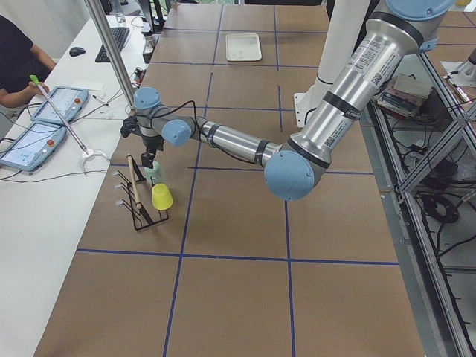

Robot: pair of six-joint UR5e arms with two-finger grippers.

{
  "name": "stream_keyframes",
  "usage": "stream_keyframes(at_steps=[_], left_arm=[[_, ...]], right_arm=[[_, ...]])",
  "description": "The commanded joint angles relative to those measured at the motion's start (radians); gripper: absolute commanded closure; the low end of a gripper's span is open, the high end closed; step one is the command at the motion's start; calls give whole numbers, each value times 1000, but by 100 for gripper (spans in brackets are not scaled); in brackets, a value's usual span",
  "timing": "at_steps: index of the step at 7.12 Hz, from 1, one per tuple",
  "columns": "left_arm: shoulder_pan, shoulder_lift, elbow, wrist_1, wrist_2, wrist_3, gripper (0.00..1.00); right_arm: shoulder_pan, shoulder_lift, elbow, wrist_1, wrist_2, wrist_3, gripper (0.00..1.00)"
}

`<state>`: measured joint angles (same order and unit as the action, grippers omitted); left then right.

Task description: Left arm grabs green cup and hands to right arm on tray

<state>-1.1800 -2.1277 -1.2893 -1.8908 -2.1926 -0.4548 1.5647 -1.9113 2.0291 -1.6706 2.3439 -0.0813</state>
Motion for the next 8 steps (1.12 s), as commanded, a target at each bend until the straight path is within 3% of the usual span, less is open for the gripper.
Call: stream_keyframes(at_steps=[1,8], left_arm=[[2,0,5,-25,62,1,0],[35,-17,74,-80,97,-15,0]], right_arm=[[0,0,0,0,0,0,0],[0,0,3,-1,0,0,0]])
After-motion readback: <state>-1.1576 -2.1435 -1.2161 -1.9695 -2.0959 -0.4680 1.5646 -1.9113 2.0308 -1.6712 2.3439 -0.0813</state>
